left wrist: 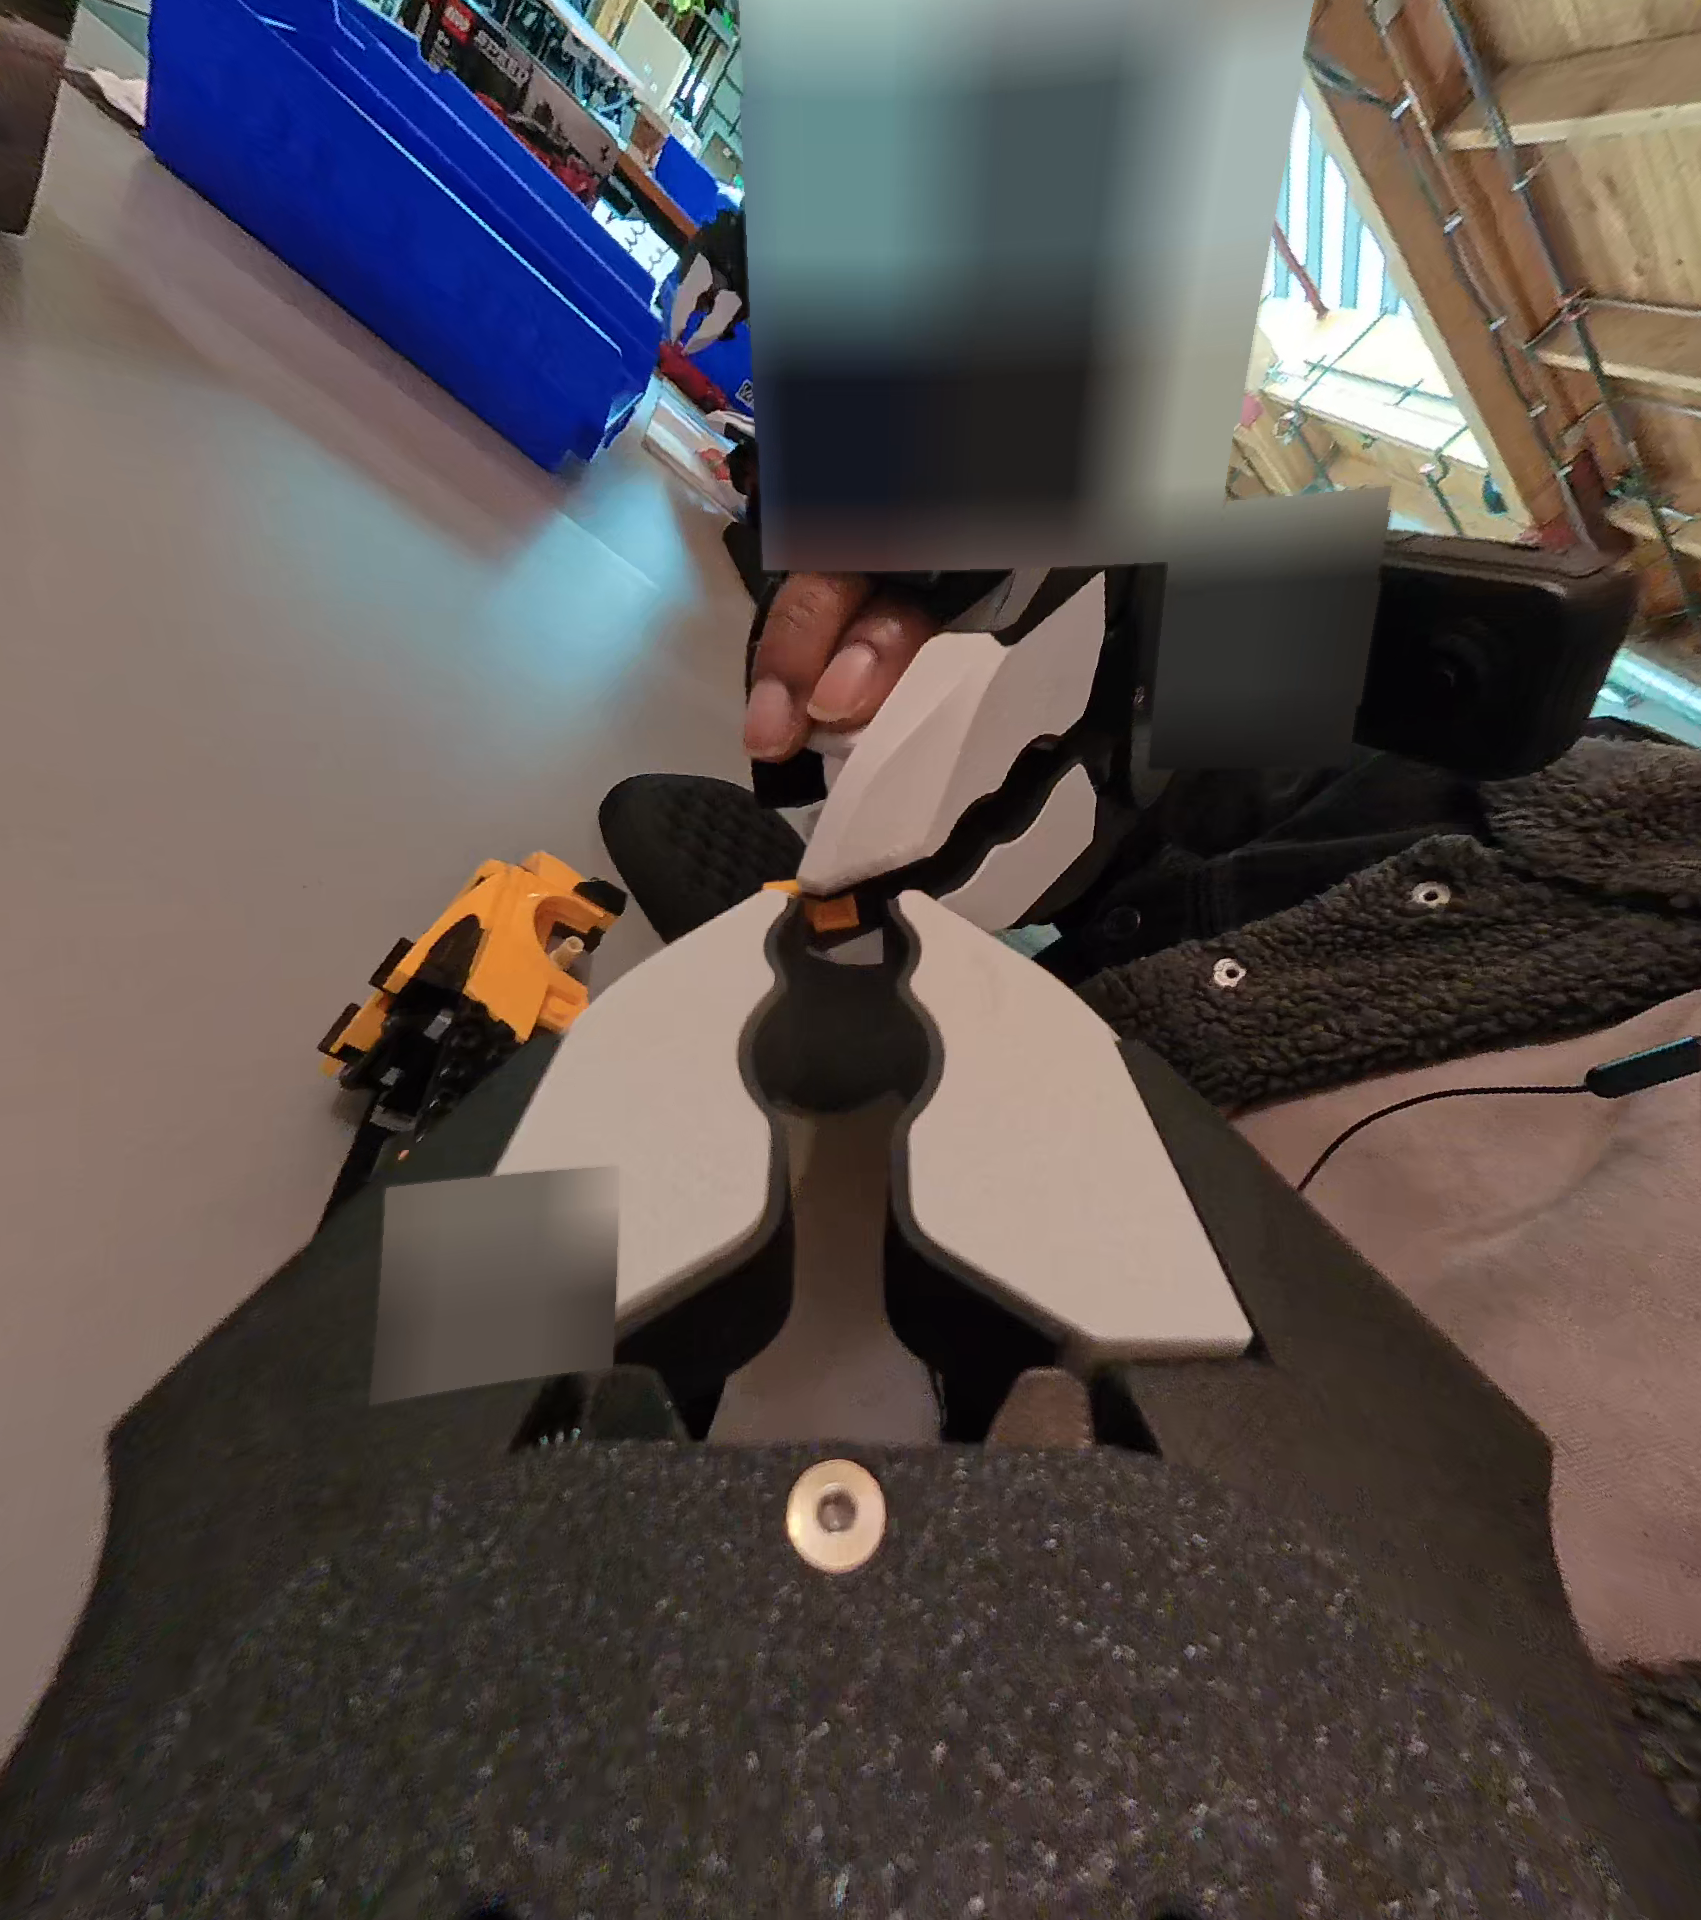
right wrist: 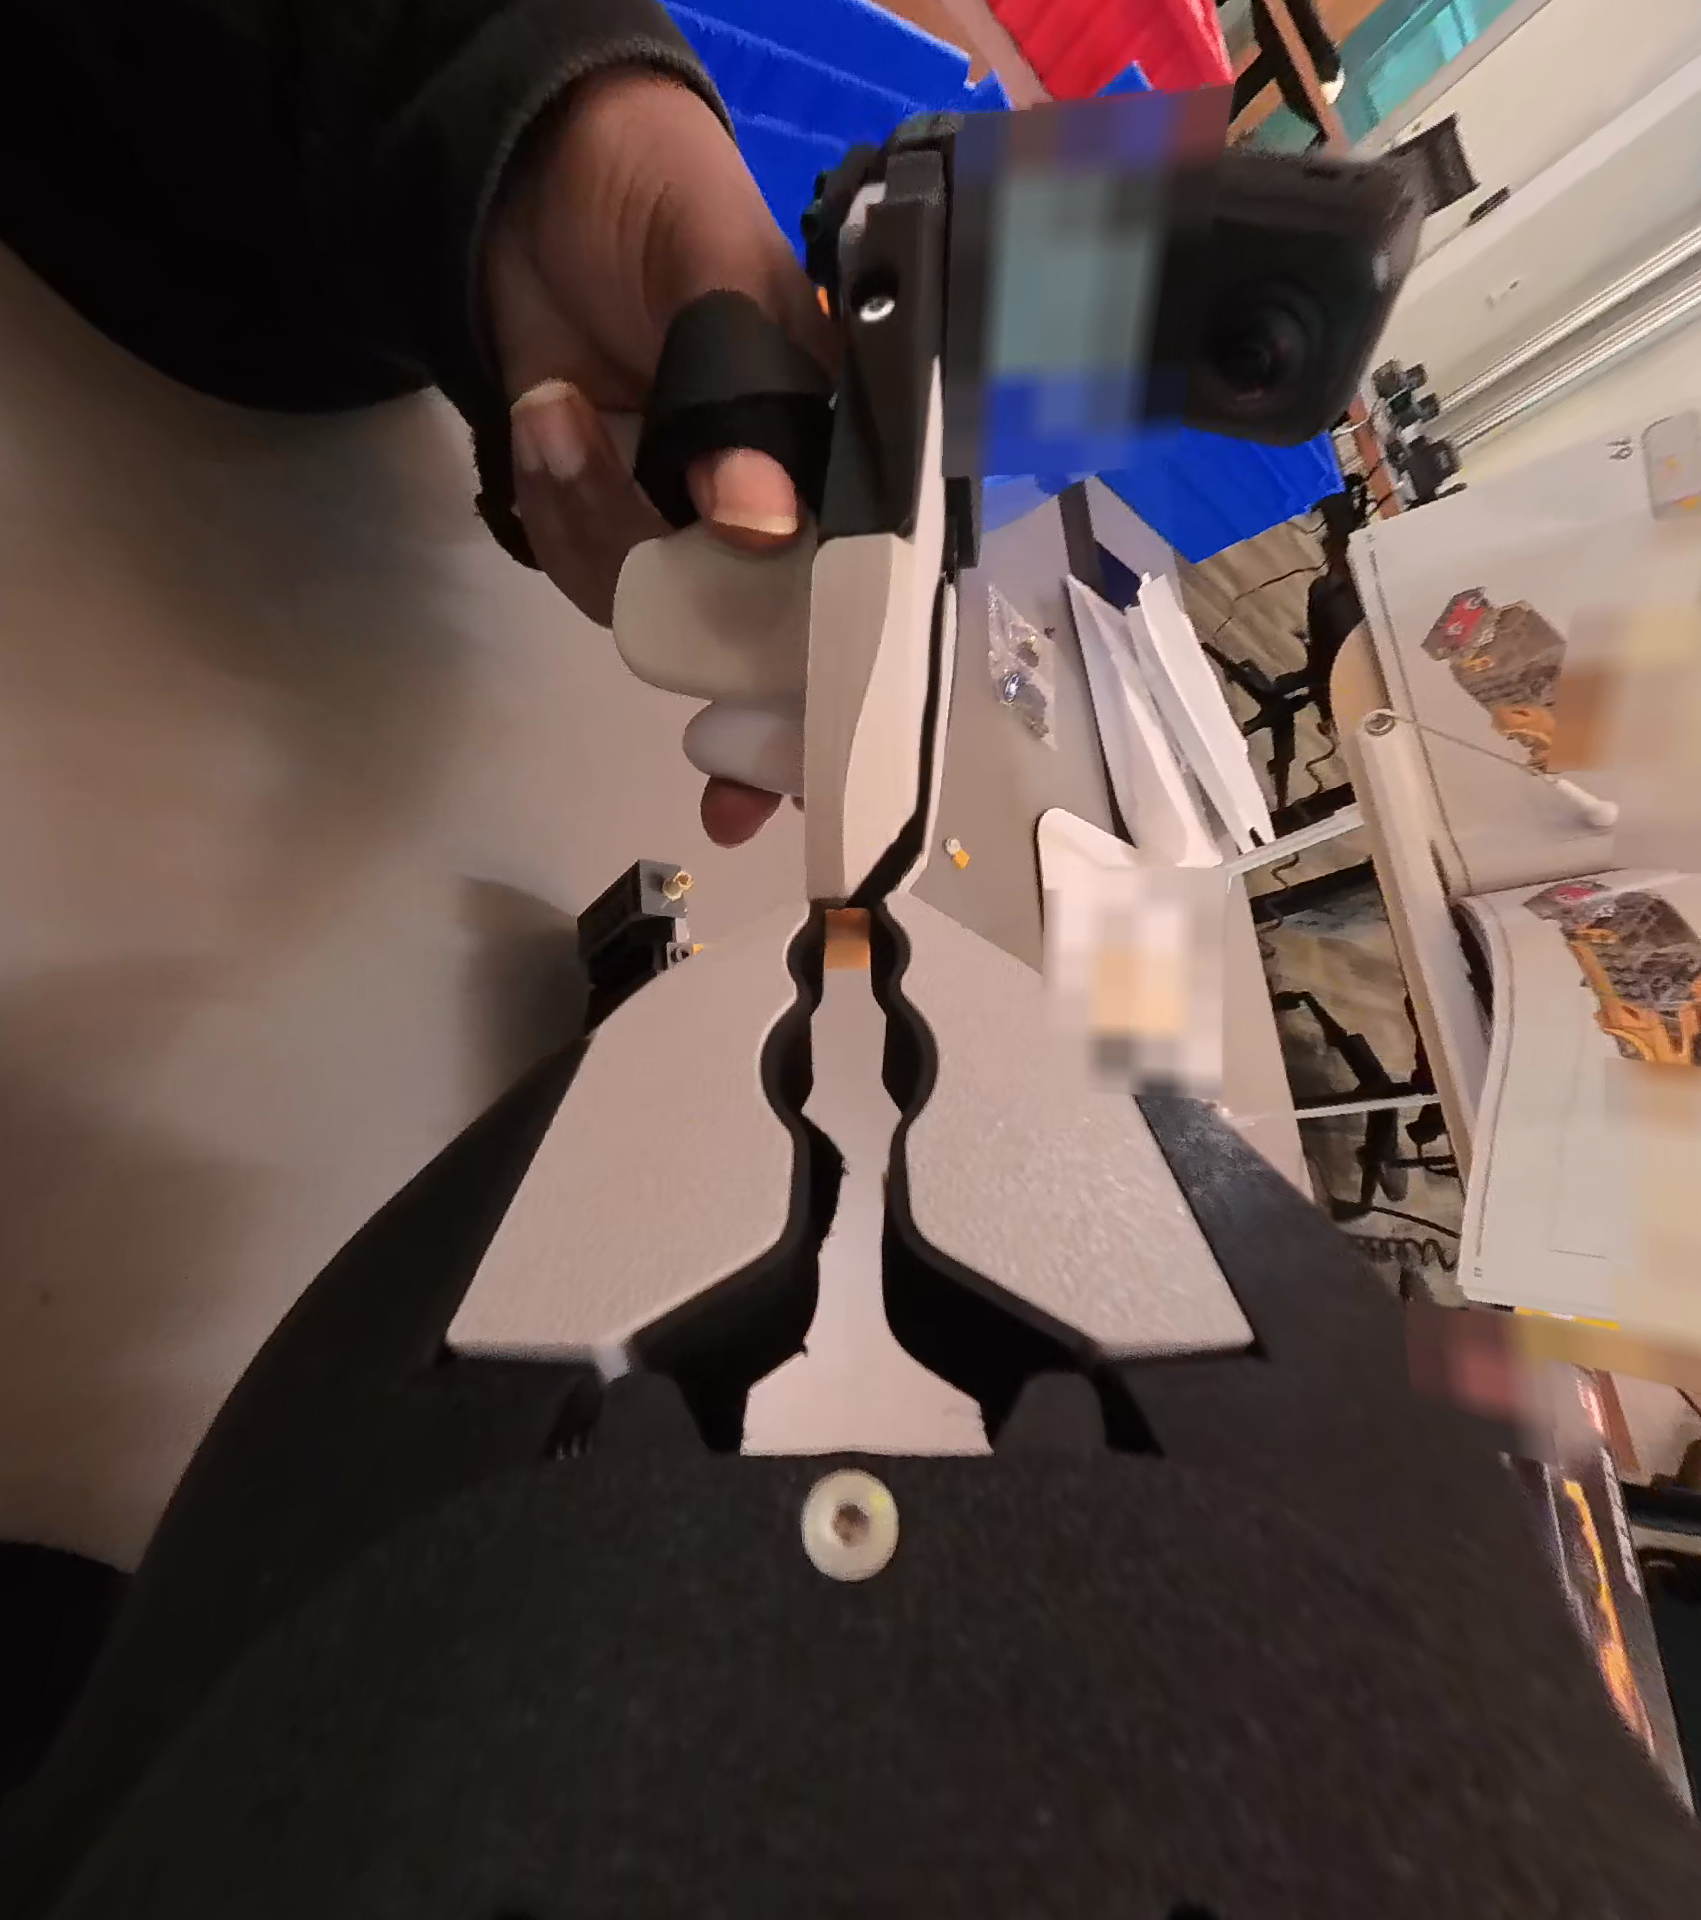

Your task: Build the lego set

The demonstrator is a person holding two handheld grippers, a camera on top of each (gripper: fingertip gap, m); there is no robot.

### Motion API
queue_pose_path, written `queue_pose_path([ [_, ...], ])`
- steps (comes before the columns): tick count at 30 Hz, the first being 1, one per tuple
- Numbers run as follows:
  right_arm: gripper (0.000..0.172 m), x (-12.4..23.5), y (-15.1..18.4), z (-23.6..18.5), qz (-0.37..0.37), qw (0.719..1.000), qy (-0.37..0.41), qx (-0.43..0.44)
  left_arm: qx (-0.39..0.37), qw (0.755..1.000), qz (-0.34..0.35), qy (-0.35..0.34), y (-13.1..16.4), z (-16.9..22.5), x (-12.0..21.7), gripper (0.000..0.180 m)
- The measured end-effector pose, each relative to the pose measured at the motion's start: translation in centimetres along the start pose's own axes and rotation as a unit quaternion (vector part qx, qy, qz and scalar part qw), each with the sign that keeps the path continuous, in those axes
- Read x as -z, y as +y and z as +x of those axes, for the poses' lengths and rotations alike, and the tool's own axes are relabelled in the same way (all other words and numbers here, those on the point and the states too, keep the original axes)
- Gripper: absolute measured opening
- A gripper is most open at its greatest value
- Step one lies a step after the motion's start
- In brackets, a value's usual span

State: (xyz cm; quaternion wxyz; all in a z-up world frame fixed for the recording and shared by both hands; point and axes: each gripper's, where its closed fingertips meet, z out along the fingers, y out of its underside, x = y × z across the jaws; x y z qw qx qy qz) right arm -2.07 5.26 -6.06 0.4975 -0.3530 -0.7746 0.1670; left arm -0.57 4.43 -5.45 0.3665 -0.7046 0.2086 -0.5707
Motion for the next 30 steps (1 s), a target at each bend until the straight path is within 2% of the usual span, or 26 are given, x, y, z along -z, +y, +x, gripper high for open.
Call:
queue_pose_path([
  [4, 0.008, 0.4, -0.6, 0.2, 0.023, 1.0, 0.014, 0.005, 0.019, 0.999, 0.012, 0.024, -0.2, 0.3, 0.1, 0.02],
  [7, 0.008, 0.4, -0.7, 0.1, 0.024, 0.999, 0.025, 0.035, 0.02, 0.999, 0.008, 0.029, -0.1, 0.4, 0.0, 0.018],
  [9, 0.008, 0.5, -0.9, -0.1, 0.029, 0.998, 0.032, 0.054, 0.029, 0.998, 0.009, 0.047, 0.0, 0.8, 0.0, 0.009],
  [11, 0.008, 0.6, -1.2, -0.1, 0.037, 0.997, 0.036, 0.063, 0.037, 0.997, 0.014, 0.068, 0.0, 1.1, 0.0, 0.008],
  [15, 0.008, 0.8, -1.7, -0.3, 0.058, 0.997, 0.025, 0.043, 0.046, 0.993, 0.024, 0.107, 0.0, 1.6, 0.1, 0.007],
  [22, 0.013, 1.5, -1.4, -0.2, 0.088, 0.995, -0.022, -0.04, 0.07, 0.985, 0.042, 0.154, -0.4, 1.8, 0.9, 0.007],
  [30, 0.008, 0.8, -1.0, -0.3, 0.085, 0.994, -0.043, -0.05, 0.098, 0.979, 0.037, 0.178, -0.2, 1.6, 0.6, 0.008],
])
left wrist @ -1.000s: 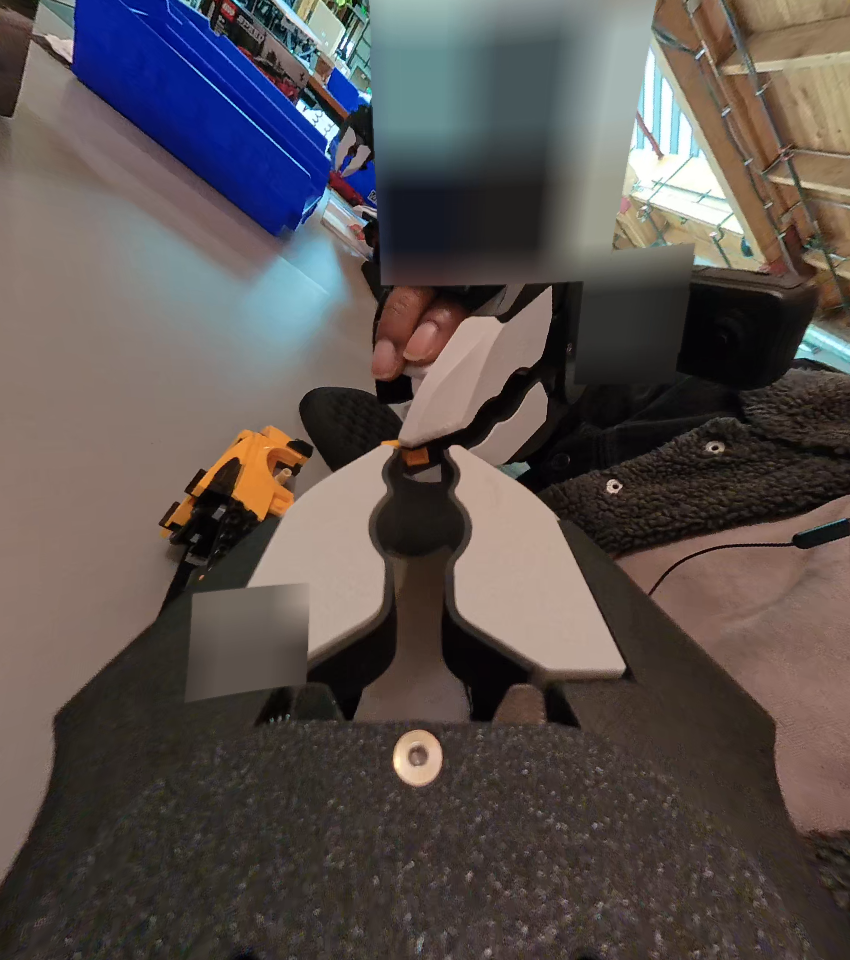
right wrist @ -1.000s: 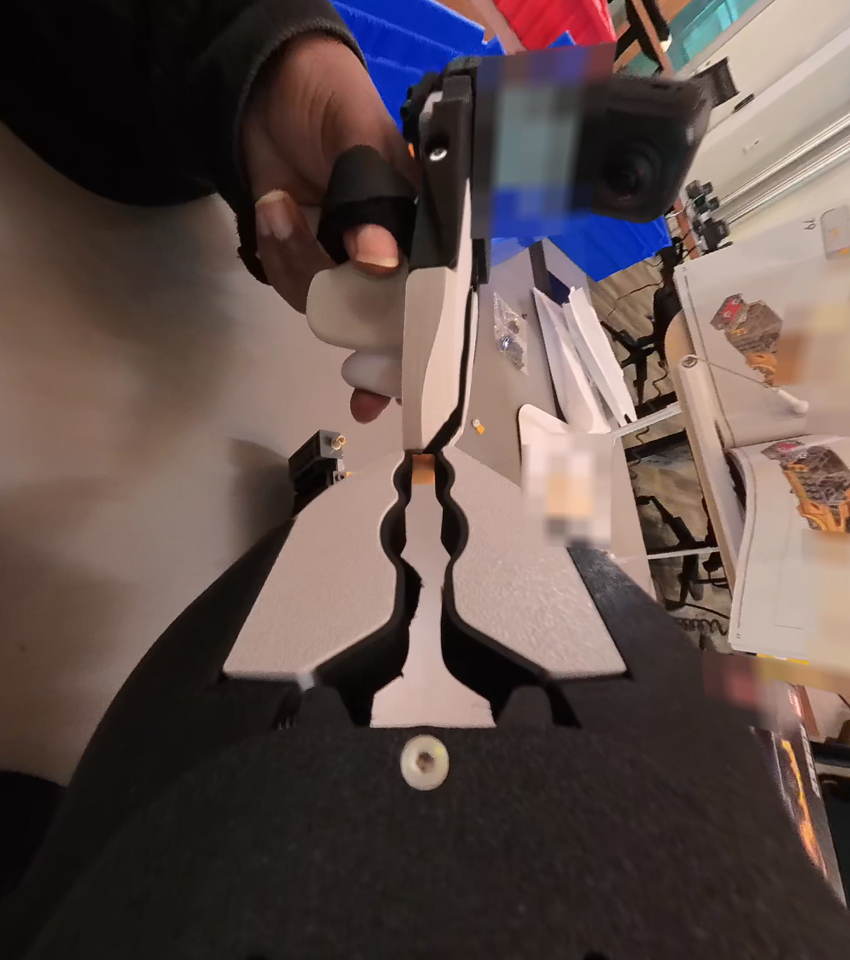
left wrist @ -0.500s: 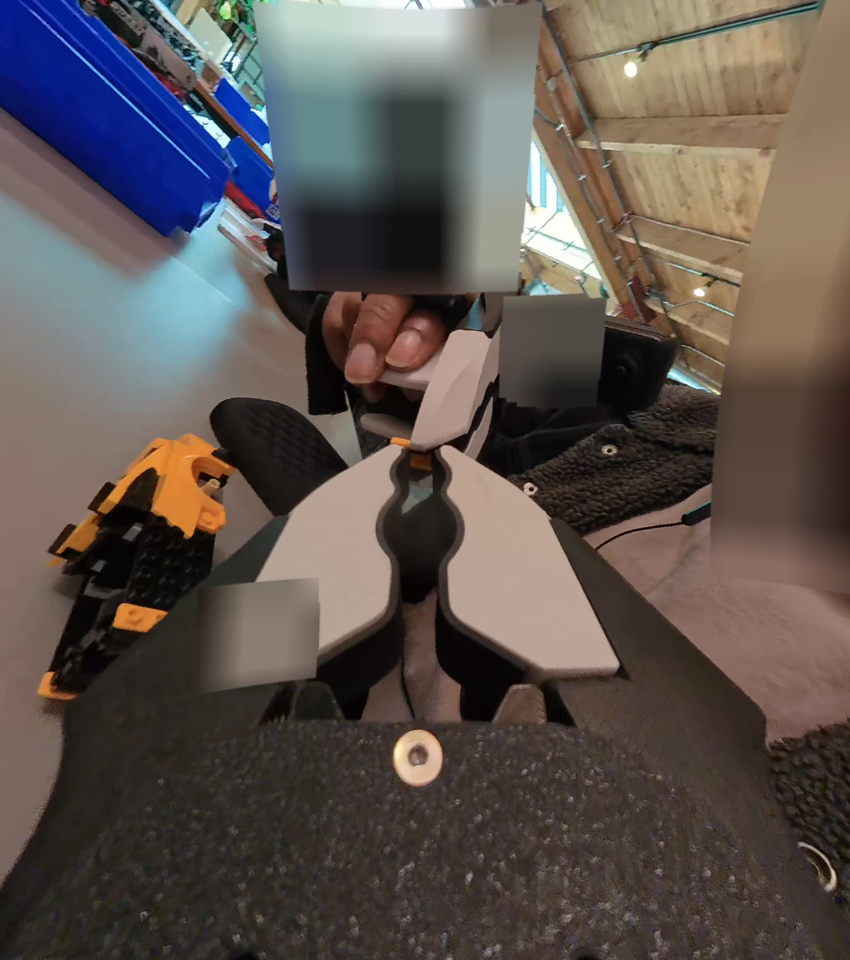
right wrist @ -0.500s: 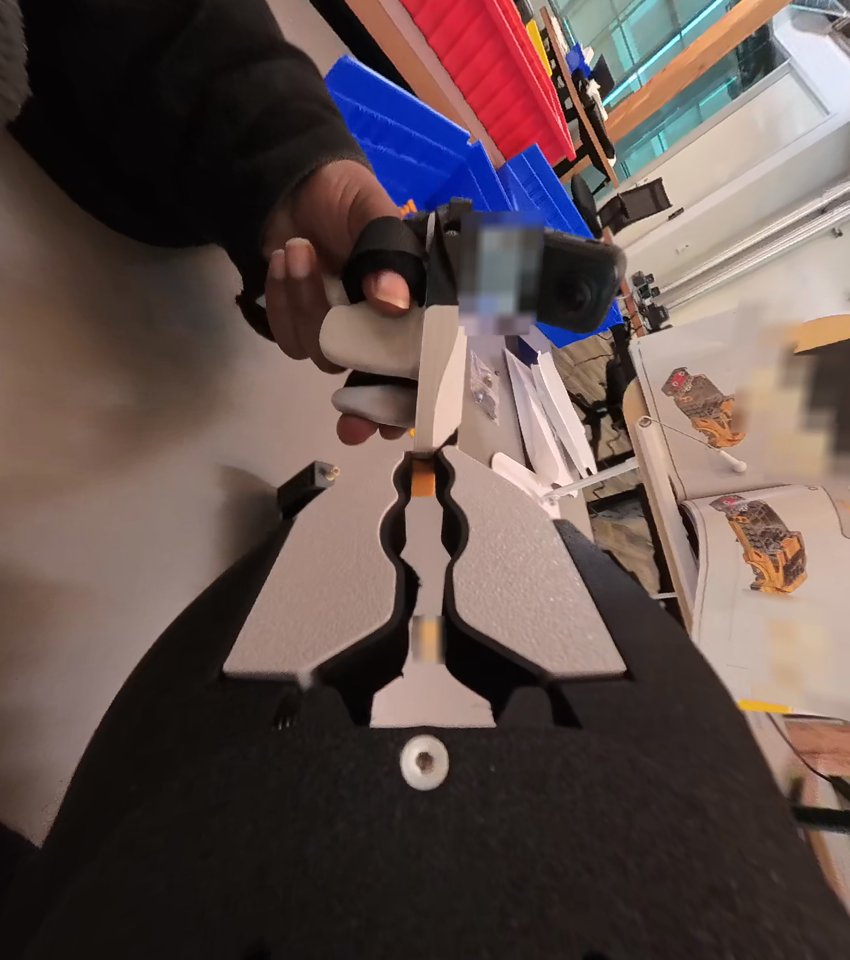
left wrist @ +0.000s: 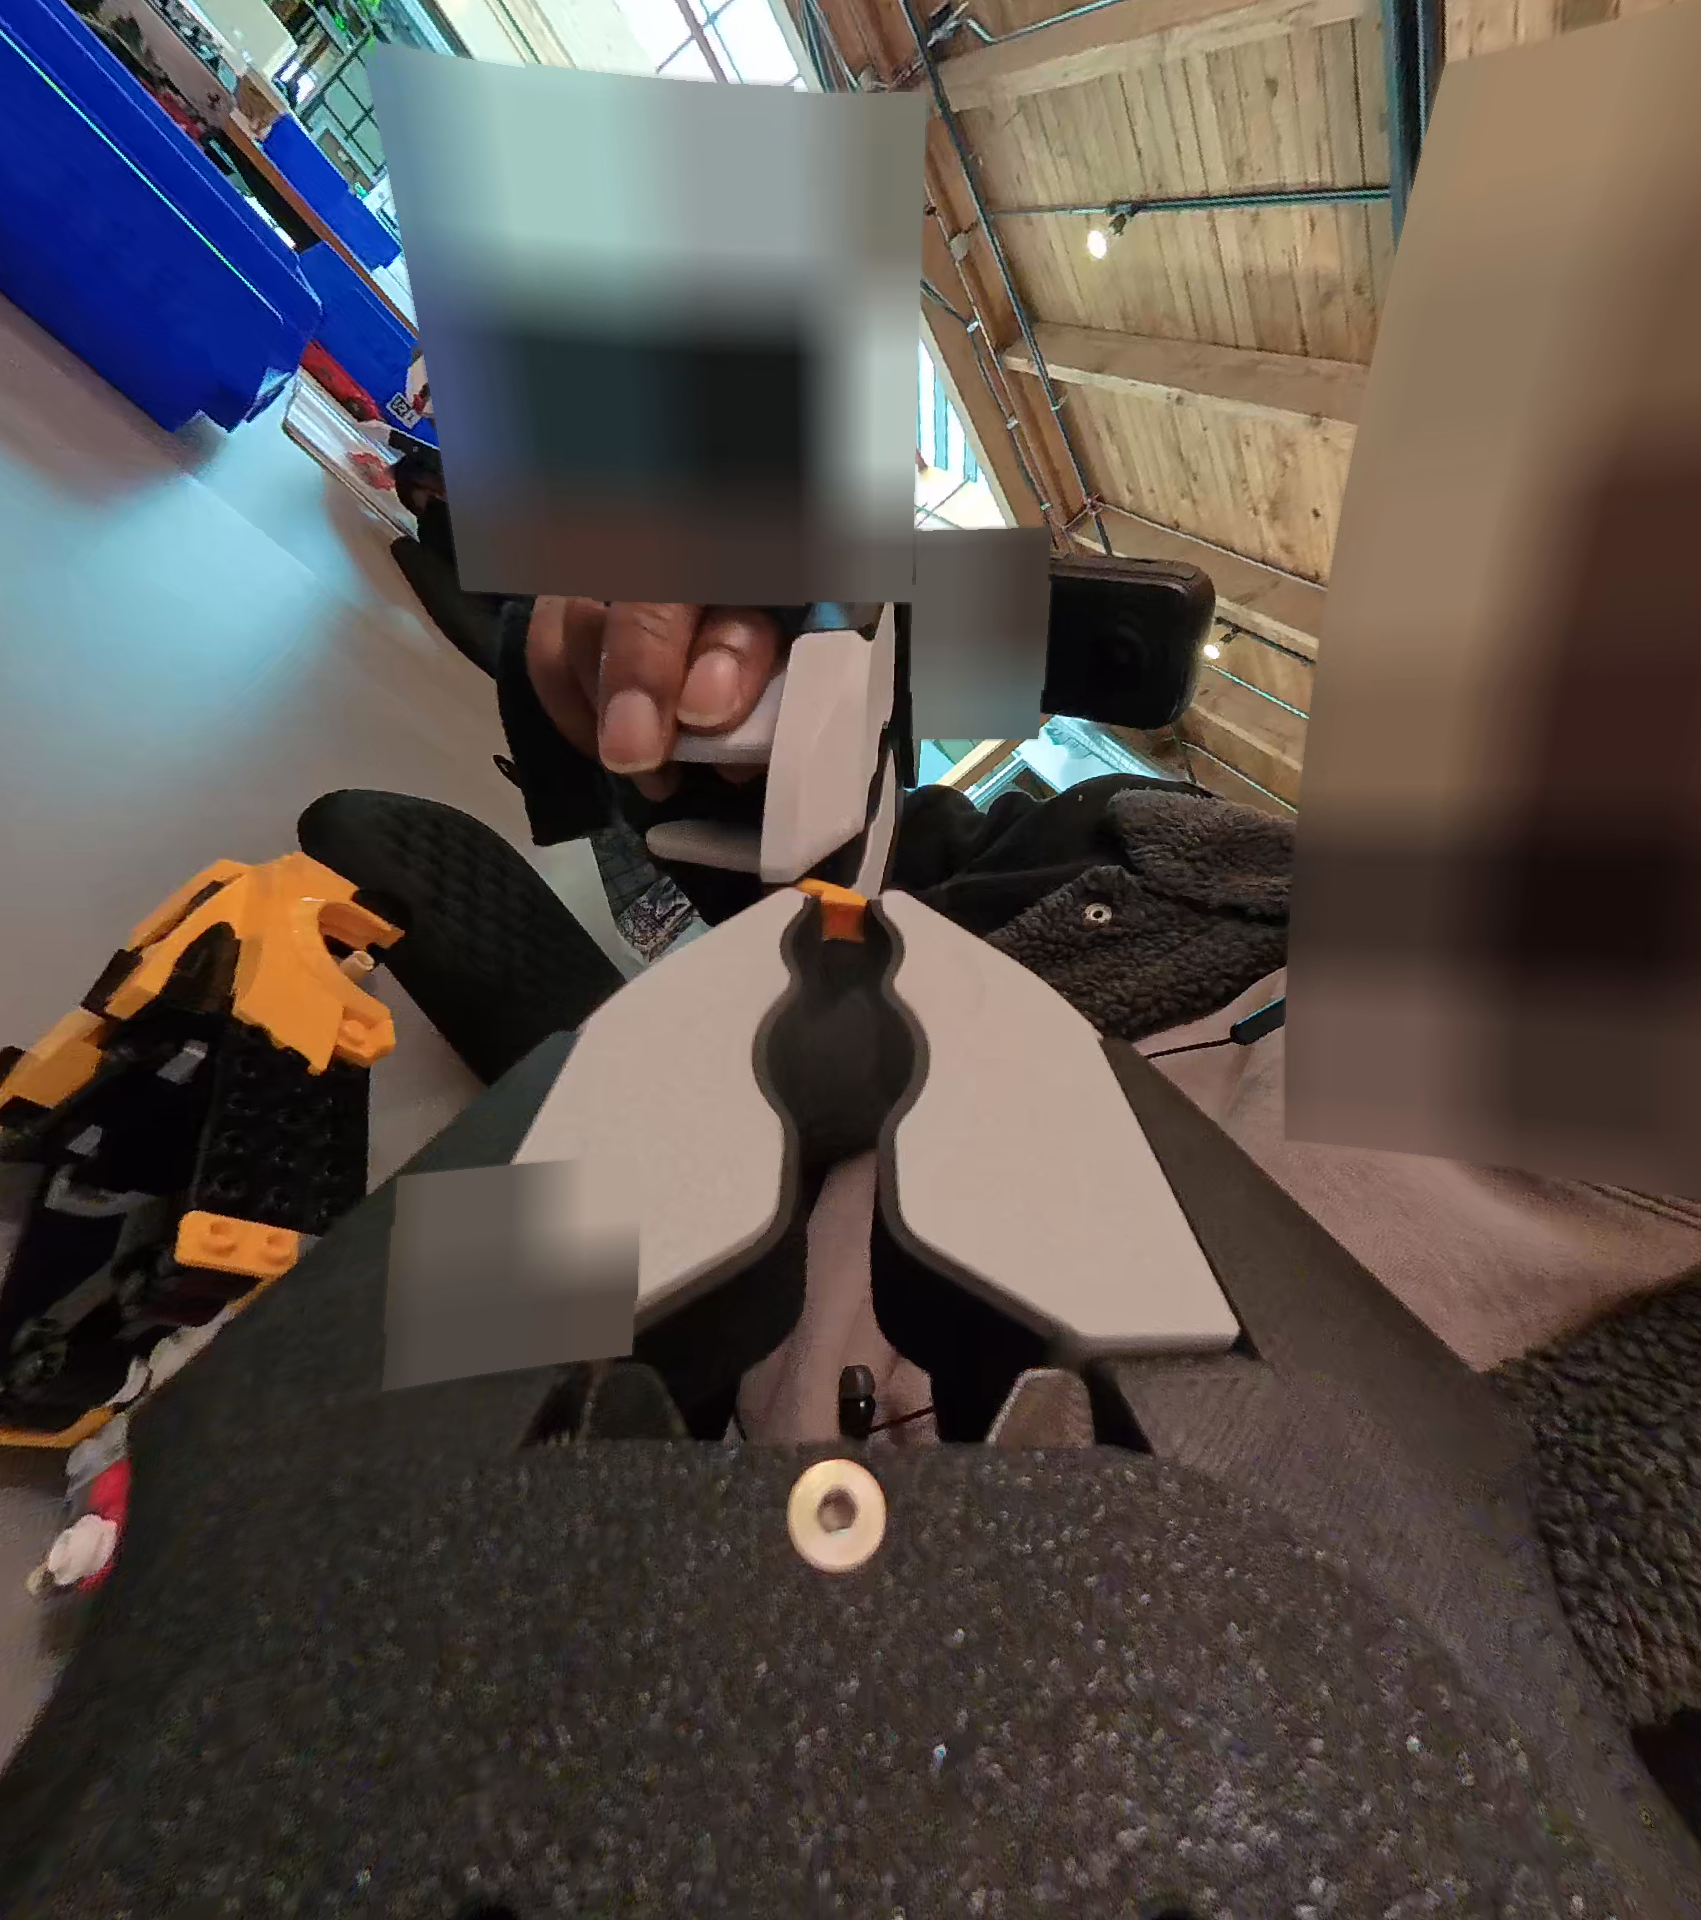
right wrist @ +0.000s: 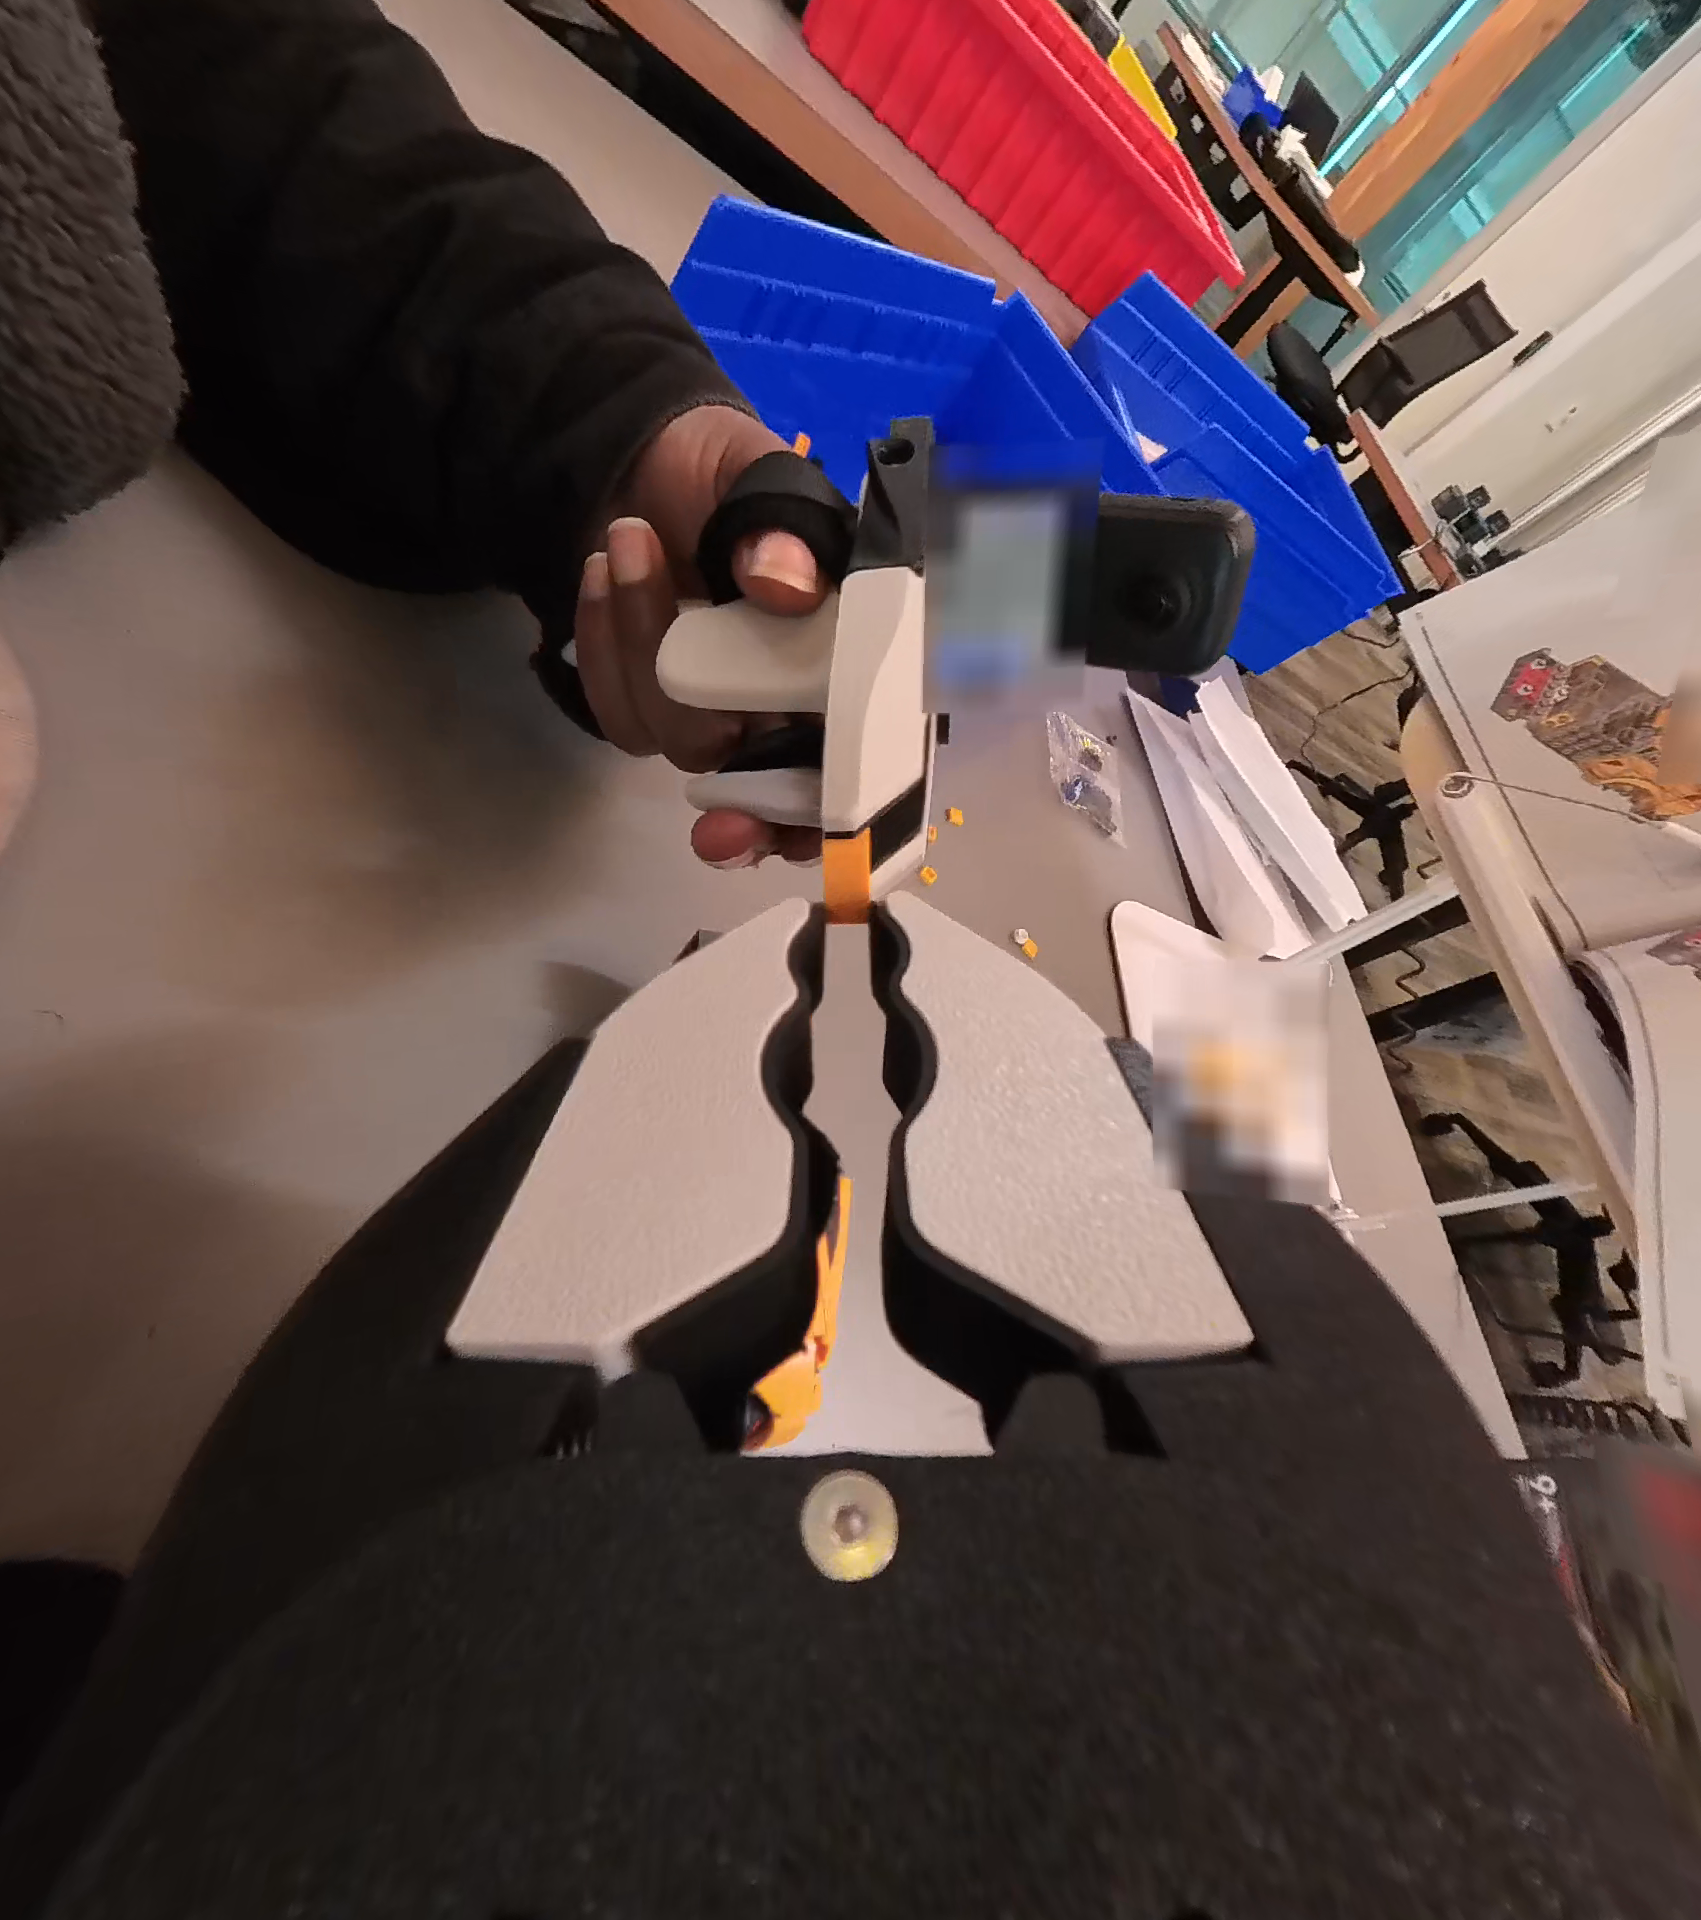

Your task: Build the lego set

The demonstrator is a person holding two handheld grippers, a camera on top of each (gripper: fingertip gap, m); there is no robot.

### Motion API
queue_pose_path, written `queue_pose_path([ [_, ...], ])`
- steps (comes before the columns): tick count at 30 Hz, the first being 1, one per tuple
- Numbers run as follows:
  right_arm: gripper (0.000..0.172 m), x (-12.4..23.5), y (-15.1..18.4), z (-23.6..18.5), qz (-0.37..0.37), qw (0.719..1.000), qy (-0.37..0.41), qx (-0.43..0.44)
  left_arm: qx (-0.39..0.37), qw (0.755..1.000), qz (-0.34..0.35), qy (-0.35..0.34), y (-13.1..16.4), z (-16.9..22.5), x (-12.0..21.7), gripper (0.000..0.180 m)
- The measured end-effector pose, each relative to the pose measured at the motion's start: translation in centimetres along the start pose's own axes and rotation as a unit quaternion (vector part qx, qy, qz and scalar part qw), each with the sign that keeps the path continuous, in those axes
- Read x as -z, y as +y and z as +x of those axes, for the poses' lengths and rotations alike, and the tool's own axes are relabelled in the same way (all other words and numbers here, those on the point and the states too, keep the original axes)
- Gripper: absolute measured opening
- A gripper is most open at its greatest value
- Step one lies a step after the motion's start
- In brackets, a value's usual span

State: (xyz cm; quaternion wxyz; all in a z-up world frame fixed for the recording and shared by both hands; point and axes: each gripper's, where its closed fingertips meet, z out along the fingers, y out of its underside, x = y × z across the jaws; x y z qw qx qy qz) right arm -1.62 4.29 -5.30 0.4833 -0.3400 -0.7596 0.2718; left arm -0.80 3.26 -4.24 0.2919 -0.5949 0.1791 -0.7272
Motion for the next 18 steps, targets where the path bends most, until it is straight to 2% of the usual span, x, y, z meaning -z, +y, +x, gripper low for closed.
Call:
queue_pose_path([
  [4, 0.008, -0.2, 0.7, 0.1, -0.024, 0.999, -0.019, -0.018, -0.008, 1.0, 0.003, -0.022, -0.2, -0.8, 0.3, 0.008],
  [7, 0.008, -0.3, 3.0, -0.2, -0.094, 0.992, -0.054, -0.057, -0.084, 0.989, -0.02, -0.117, -0.3, -2.9, 1.1, 0.013],
  [8, 0.008, -0.3, 4.0, -0.3, -0.121, 0.988, -0.066, -0.071, -0.126, 0.977, -0.049, -0.164, 0.0, -3.8, 1.5, 0.013],
  [10, 0.008, -0.3, 5.7, -0.8, -0.167, 0.976, -0.101, -0.101, -0.215, 0.936, -0.12, -0.251, 0.7, -5.6, 2.1, 0.013],
  [14, 0.008, -0.7, 7.9, -1.5, -0.231, 0.952, -0.143, -0.143, -0.329, 0.85, -0.228, -0.343, 1.6, -8.0, 2.7, 0.011],
  [16, 0.007, -0.9, 8.2, -2.1, -0.25, 0.94, -0.17, -0.16, -0.348, 0.829, -0.255, -0.356, 1.9, -8.8, 2.6, 0.012],
  [18, 0.007, -1.0, 8.2, -2.4, -0.261, 0.931, -0.191, -0.168, -0.35, 0.829, -0.263, -0.349, 2.2, -8.9, 2.0, 0.012],
])
